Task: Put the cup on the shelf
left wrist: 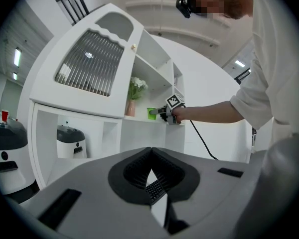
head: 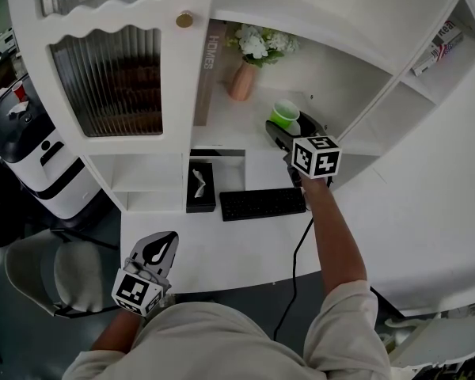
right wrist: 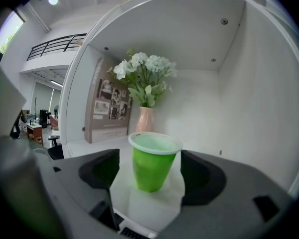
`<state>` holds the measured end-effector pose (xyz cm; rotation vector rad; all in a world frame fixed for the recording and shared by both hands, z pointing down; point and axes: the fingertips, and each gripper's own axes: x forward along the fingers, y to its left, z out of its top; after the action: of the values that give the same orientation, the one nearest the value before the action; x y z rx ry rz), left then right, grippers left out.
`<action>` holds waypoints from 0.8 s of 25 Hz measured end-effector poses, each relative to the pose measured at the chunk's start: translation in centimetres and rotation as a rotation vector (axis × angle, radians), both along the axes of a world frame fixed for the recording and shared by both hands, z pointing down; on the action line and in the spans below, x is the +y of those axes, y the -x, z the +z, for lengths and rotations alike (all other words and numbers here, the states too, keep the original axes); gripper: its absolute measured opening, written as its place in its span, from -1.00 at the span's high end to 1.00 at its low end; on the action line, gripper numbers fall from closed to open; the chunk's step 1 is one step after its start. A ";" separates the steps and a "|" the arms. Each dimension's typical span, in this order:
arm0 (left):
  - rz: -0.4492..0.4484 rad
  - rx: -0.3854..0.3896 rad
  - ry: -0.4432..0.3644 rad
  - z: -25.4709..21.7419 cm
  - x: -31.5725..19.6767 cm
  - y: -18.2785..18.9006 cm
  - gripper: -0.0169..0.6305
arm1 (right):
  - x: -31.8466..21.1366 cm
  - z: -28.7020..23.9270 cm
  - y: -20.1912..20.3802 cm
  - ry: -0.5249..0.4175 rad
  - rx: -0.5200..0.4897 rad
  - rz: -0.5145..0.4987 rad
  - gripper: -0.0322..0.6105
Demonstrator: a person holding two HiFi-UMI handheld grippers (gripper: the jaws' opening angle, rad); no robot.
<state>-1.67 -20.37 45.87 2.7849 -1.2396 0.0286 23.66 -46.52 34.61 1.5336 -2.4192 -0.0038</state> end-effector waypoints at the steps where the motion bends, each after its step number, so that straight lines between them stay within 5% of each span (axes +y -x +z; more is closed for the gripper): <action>1: -0.001 0.001 0.000 -0.1 0.0 0.0 0.95 | 0.0 -0.1 -0.1 -0.003 0.000 0.008 -0.32; 13: 0.012 0.002 -0.009 -0.4 0.2 -0.3 0.95 | 2.4 -1.3 -1.0 -0.045 -0.029 0.019 -0.20; 20: 0.035 0.005 -0.016 -0.7 0.0 -1.2 0.95 | 6.7 -2.6 -1.0 -0.118 -0.046 -0.001 0.08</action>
<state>-0.51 -20.34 45.15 2.8186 -1.1946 0.0148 24.65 -39.82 31.99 1.5990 -2.4964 -0.1153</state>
